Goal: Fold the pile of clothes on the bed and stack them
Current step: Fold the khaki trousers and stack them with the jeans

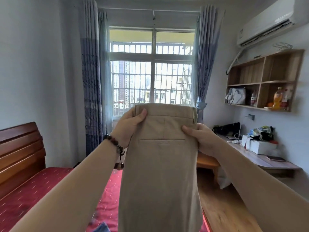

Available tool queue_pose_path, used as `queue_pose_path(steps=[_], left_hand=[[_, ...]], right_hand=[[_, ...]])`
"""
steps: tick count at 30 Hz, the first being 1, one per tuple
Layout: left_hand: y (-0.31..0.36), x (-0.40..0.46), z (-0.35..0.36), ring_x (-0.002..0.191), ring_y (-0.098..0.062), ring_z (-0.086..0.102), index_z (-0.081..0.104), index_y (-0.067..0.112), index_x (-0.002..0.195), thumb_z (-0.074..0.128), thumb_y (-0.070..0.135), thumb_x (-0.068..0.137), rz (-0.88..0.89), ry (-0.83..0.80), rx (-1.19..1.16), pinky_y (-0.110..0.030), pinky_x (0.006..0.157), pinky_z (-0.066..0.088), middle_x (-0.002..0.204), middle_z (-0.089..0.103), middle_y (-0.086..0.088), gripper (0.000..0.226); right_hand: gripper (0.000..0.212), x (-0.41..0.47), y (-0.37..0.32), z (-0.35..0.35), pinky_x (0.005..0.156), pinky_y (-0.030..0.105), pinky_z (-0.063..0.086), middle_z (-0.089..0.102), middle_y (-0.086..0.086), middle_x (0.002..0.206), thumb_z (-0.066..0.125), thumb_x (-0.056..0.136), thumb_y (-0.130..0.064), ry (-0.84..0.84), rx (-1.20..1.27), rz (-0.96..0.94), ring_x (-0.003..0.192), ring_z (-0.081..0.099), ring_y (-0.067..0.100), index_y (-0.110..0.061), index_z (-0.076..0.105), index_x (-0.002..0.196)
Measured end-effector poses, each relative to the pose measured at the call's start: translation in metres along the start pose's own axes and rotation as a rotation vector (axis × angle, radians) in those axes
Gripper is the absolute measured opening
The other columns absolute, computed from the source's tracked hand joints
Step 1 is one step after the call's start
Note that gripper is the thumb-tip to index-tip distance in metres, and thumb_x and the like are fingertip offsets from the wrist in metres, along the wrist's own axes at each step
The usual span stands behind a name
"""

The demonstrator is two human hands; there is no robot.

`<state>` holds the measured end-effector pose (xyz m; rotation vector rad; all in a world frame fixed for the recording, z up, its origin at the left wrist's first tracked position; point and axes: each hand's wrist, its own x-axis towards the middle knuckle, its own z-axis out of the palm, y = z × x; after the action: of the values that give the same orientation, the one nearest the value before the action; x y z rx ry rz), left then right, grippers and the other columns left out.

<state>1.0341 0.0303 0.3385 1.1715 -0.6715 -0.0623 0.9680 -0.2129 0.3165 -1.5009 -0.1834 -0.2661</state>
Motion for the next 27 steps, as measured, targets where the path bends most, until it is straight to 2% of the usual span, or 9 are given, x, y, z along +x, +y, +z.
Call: queue_pose_path(steps=[2, 4, 6, 9, 13, 15, 19, 24, 27], left_hand=[[-0.002, 0.001, -0.007, 0.092, -0.018, 0.064, 0.061, 0.009, 0.109, 0.062, 0.033, 0.088, 0.001, 0.044, 0.067, -0.033, 0.082, 0.057, 0.105, 0.067, -0.006, 0.032], [-0.006, -0.001, -0.015, 0.090, -0.017, 0.069, 0.062, 0.011, 0.116, 0.071, 0.040, 0.073, -0.063, 0.068, 0.105, -0.031, 0.073, 0.058, 0.110, 0.070, -0.007, 0.053], [-0.014, -0.005, -0.019, 0.088, -0.018, 0.071, 0.064, 0.008, 0.114, 0.079, 0.030, 0.069, -0.122, 0.078, 0.147, -0.031, 0.072, 0.059, 0.106, 0.073, -0.009, 0.053], [-0.019, -0.002, -0.016, 0.089, -0.019, 0.071, 0.070, 0.006, 0.104, 0.081, 0.016, 0.073, -0.021, 0.199, 0.234, -0.032, 0.078, 0.058, 0.098, 0.075, -0.007, 0.034], [-0.014, 0.007, -0.013, 0.090, -0.017, 0.070, 0.072, 0.013, 0.097, 0.079, 0.013, 0.078, 0.142, 0.276, 0.175, -0.028, 0.078, 0.056, 0.096, 0.075, -0.003, 0.021], [-0.011, 0.013, -0.015, 0.090, -0.014, 0.069, 0.071, 0.015, 0.096, 0.077, 0.013, 0.080, 0.189, 0.278, 0.161, -0.027, 0.079, 0.055, 0.096, 0.074, -0.002, 0.017], [-0.008, 0.018, -0.010, 0.093, -0.015, 0.067, 0.069, 0.014, 0.100, 0.073, 0.013, 0.084, 0.277, 0.276, 0.157, -0.025, 0.079, 0.055, 0.099, 0.072, -0.003, 0.016], [-0.007, 0.024, -0.010, 0.089, -0.016, 0.064, 0.068, 0.015, 0.093, 0.074, 0.020, 0.082, 0.298, 0.313, 0.117, -0.030, 0.081, 0.054, 0.095, 0.071, -0.002, 0.014], [-0.003, 0.020, -0.016, 0.088, -0.019, 0.063, 0.066, 0.015, 0.087, 0.073, 0.017, 0.084, 0.291, 0.307, 0.106, -0.033, 0.081, 0.055, 0.092, 0.068, -0.003, 0.008]], right_hand=[[0.053, 0.001, 0.003, 0.011, 0.088, 0.034, 0.055, 0.071, 0.011, 0.110, 0.086, 0.064, -0.022, 0.092, -0.008, -0.110, 0.108, 0.065, 0.029, -0.004, 0.067, 0.111], [0.038, 0.005, 0.008, 0.022, 0.091, 0.036, 0.054, 0.072, 0.009, 0.108, 0.077, 0.076, -0.009, 0.206, 0.004, -0.215, 0.106, 0.067, 0.026, -0.004, 0.066, 0.113], [0.036, 0.009, 0.009, 0.029, 0.092, 0.037, 0.054, 0.073, 0.007, 0.107, 0.076, 0.078, -0.008, 0.275, 0.019, -0.262, 0.101, 0.069, 0.023, -0.004, 0.066, 0.113], [0.040, 0.013, 0.008, 0.028, 0.090, 0.036, 0.054, 0.073, 0.003, 0.105, 0.080, 0.075, -0.017, 0.298, -0.077, -0.281, 0.099, 0.069, 0.019, -0.009, 0.067, 0.111], [0.074, 0.003, 0.023, 0.009, 0.096, 0.044, 0.051, 0.073, 0.004, 0.108, 0.093, 0.048, -0.038, 0.079, -0.243, -0.009, 0.103, 0.068, 0.023, -0.011, 0.067, 0.111], [0.065, -0.002, 0.030, -0.002, 0.097, 0.044, 0.051, 0.073, 0.006, 0.107, 0.092, 0.054, -0.030, 0.050, -0.333, 0.058, 0.102, 0.069, 0.023, -0.007, 0.068, 0.109], [0.035, -0.006, 0.033, -0.012, 0.092, 0.042, 0.054, 0.074, 0.003, 0.103, 0.084, 0.072, -0.023, 0.204, -0.313, -0.055, 0.100, 0.069, 0.023, -0.013, 0.071, 0.103], [0.028, -0.044, 0.078, -0.022, 0.077, 0.026, 0.058, 0.072, 0.014, 0.105, 0.075, 0.079, 0.000, 0.028, -0.515, 0.188, 0.092, 0.067, 0.022, 0.003, 0.069, 0.106], [0.023, -0.058, 0.089, -0.042, 0.074, 0.031, 0.058, 0.072, 0.018, 0.101, 0.073, 0.083, -0.005, 0.137, -0.457, 0.092, 0.085, 0.067, 0.022, 0.004, 0.069, 0.104]])
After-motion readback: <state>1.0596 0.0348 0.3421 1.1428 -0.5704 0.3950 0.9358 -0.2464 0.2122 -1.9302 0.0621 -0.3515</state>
